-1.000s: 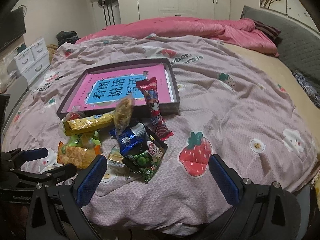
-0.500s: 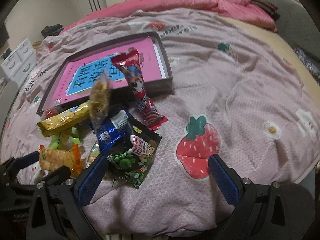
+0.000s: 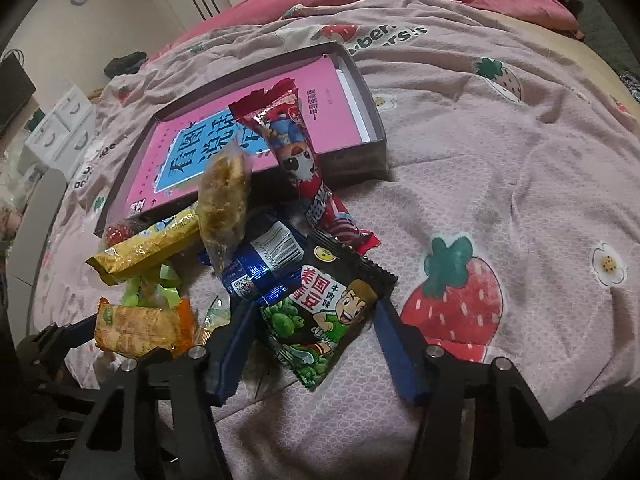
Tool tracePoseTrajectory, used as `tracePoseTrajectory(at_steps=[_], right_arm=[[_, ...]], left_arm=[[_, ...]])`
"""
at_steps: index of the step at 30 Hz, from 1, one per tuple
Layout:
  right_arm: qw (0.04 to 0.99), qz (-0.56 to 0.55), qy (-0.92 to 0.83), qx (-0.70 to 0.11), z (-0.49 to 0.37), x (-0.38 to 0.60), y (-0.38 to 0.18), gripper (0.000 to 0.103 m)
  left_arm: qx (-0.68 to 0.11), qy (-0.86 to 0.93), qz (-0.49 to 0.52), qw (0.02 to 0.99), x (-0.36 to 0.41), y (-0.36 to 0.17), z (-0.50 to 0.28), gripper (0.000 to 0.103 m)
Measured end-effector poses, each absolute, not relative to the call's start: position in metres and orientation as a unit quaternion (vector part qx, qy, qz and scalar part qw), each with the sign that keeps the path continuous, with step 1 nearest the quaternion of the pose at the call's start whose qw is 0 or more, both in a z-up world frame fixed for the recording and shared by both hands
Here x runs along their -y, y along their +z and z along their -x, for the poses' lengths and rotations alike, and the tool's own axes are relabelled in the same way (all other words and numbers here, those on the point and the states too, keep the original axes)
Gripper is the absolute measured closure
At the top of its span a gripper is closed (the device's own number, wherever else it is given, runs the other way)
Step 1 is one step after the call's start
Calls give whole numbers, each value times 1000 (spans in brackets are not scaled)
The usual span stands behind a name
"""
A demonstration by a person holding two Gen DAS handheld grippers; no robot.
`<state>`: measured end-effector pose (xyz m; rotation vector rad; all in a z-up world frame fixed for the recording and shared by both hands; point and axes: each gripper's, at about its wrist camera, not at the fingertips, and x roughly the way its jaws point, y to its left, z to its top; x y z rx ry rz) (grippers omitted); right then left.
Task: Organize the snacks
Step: 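Close the left tool on the orange-ended cracker pack while the right tool approaches the green pea bag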
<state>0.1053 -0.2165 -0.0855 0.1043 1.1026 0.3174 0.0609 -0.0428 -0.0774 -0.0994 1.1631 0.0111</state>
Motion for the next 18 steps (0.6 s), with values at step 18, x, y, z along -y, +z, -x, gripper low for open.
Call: tracePoseTrajectory(at_steps=[18], right_arm=[[846,-73,151,-507,-104,231,-80,58]], left_arm=[[-562,-25,111,820,28,-78,-56,38]])
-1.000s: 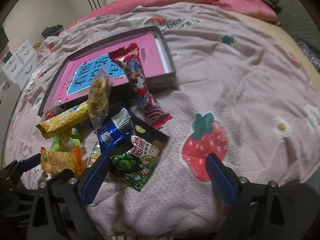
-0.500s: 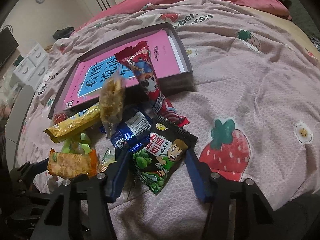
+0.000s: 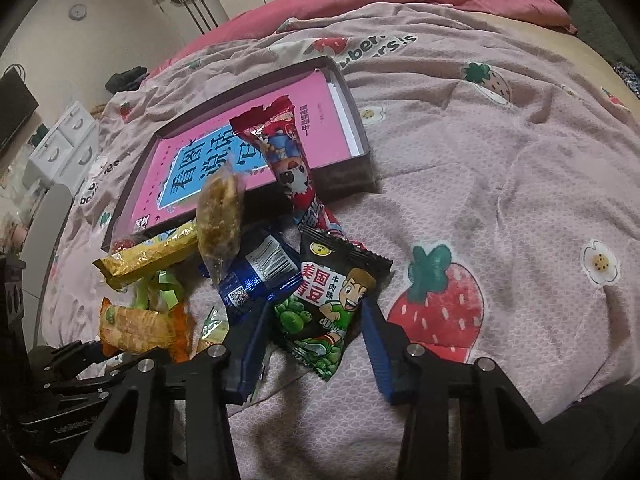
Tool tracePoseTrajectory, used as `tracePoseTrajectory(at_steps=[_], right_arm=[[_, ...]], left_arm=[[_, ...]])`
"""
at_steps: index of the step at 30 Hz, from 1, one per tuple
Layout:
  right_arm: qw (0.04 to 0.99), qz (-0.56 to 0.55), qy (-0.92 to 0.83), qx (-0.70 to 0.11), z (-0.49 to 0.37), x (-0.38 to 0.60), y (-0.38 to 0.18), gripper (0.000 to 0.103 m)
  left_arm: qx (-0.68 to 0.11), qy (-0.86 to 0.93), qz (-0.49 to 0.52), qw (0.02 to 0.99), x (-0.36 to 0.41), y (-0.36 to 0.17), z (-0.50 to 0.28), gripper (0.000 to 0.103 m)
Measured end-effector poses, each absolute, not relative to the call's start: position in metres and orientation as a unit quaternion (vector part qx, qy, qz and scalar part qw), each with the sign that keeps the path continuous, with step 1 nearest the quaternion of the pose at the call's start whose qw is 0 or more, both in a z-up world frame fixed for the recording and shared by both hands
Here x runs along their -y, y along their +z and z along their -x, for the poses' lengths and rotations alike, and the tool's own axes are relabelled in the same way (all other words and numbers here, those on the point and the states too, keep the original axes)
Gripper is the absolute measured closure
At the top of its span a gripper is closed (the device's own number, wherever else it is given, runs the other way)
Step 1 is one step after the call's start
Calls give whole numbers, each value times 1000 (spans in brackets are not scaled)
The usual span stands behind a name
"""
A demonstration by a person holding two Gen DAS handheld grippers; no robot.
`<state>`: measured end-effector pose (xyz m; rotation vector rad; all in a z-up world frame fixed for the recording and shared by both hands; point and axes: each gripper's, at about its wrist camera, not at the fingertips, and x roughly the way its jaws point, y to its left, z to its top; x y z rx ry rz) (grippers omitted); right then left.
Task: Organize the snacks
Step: 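Close the left tool on the orange-ended cracker pack while the right tool approaches the green pea bag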
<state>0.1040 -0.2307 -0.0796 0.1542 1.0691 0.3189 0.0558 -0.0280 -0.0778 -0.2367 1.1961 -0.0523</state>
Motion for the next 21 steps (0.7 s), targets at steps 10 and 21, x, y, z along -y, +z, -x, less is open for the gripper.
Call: tracePoseTrajectory(at_steps=[10,21], right_arm=[[846,-76,153,-505,-102,232,-78,60],[844,-73,152,-509,-103,232,-80,60]], left_arm=[[-553,-53,145,819,14,-68,-45,51],[-551,-29,89,829,39,-69,-58,29]])
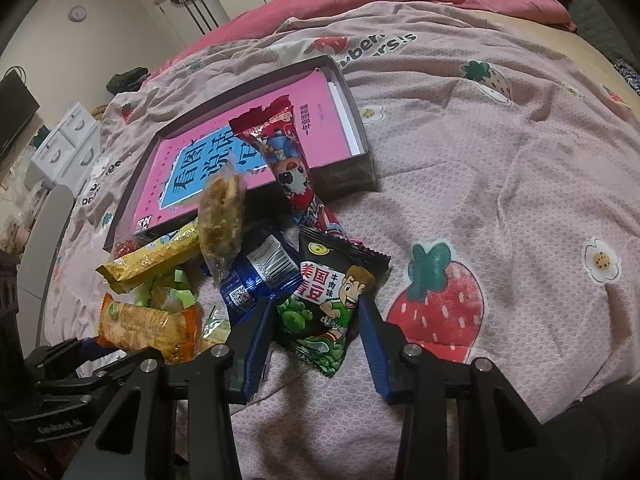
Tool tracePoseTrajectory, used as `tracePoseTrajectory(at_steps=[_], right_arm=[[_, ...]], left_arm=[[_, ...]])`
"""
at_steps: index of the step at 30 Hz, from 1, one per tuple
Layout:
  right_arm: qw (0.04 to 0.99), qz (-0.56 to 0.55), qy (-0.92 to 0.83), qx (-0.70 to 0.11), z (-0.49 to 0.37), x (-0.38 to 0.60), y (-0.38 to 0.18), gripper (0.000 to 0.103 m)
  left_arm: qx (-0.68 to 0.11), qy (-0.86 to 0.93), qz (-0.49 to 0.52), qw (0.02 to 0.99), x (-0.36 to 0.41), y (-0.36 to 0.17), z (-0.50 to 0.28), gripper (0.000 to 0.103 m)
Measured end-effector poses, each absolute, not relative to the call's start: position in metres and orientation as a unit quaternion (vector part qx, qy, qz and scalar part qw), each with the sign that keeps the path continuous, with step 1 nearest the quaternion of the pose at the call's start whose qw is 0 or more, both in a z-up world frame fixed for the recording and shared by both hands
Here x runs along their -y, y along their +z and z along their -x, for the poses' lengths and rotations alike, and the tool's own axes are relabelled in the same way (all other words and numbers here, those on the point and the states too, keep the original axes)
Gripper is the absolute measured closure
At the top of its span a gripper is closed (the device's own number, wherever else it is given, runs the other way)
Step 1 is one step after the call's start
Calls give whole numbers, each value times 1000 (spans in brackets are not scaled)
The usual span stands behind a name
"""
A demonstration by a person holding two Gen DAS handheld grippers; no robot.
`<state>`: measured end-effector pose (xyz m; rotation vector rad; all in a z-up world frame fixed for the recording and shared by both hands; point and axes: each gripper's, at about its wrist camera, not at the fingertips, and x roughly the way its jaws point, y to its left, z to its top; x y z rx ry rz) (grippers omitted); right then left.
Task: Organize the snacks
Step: 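Close the left tool on the orange-ended cracker pack while the right tool approaches the green pea bag, then lift the cracker pack with the left tool while the right tool grasps the green pea bag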
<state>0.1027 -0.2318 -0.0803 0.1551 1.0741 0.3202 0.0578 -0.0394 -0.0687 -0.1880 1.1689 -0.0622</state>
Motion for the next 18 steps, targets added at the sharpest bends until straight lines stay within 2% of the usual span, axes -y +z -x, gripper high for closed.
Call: tracePoseTrajectory(at_steps=[14,17,18], right_arm=[[843,-73,152,-511,-105,230,-83,59],[845,-76,153,-507,-105,230,-82,60],[845,-78,154,-505,-104,231,-81,60]], left_arm=[[-570,13,29,821,67,-91,-82,18],[-563,15,43,825,65,-93,-84,22],[-563,13,45,825,65,-93,-84,30]])
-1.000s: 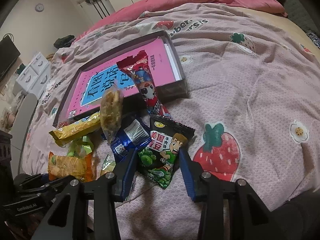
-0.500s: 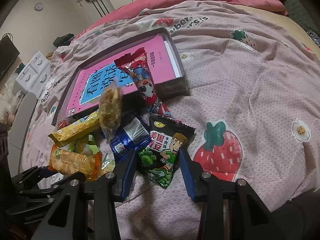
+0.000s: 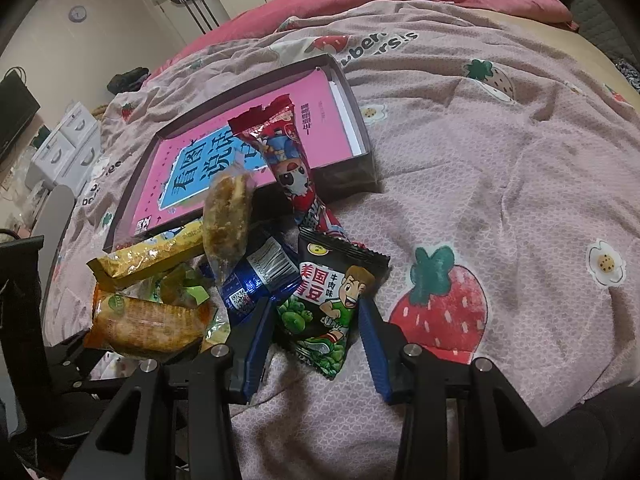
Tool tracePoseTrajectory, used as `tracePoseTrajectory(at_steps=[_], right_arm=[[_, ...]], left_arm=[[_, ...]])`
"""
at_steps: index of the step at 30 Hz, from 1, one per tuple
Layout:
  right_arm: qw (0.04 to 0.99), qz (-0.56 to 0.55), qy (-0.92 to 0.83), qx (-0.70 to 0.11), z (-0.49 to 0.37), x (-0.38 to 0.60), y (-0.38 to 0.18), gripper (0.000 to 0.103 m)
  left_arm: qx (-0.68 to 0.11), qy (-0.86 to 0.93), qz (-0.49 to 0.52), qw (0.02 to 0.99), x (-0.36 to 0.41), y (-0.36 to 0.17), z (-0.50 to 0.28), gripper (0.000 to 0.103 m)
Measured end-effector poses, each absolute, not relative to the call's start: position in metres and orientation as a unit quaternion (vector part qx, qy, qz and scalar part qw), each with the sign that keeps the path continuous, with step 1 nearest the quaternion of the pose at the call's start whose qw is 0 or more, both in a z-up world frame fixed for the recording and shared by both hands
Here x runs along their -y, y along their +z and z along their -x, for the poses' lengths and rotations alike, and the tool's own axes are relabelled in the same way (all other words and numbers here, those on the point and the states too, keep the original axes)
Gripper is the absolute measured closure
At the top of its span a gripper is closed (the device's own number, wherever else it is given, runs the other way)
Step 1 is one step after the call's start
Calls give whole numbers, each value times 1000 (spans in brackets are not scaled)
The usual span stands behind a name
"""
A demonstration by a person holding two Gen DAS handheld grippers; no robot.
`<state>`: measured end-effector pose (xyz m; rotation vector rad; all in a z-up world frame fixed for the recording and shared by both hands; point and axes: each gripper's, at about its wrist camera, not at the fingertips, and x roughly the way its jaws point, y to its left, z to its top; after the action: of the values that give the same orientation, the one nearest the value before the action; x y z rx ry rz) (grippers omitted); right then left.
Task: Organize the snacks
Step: 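Lift the cracker pack with the left tool while the right tool grasps the green pea bag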
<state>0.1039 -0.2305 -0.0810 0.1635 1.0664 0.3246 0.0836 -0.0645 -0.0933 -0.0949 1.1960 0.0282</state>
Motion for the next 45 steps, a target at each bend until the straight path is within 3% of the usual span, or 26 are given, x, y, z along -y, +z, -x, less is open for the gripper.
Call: tracePoseTrajectory(at_steps=[3,6,12,24,31,35,39,45], right_arm=[[850,-82,157,-497,-103,232,-77,62],[853,-87,159,-490,-99,234,-73,62],[853,-101,161,-486,-97,241,-69,63],[860,-121,162,-469,-93,250,-60,67],[839,-140,156,-502,-102,253,-75,67],[829,-137,154,-520,-108,250,-84,61],[827,-127,153,-525,-110,244,-87,55],[826,-119,155,-528,-115,237,-90,51]], left_arm=[[-558,-2,56,828,60,-89,-80,50],[-557,-20,67,827,56,-87,-77,61],[-558,-62,119,819,40,-83,-69,73],[-539,-104,162,820,20,-63,-50,73],[-543,-104,177,814,12,-63,-50,73],[-546,-96,187,811,5,-66,-51,65],[-548,-82,191,810,-2,-67,-52,40],[-545,-72,220,806,-17,-69,-53,37]])
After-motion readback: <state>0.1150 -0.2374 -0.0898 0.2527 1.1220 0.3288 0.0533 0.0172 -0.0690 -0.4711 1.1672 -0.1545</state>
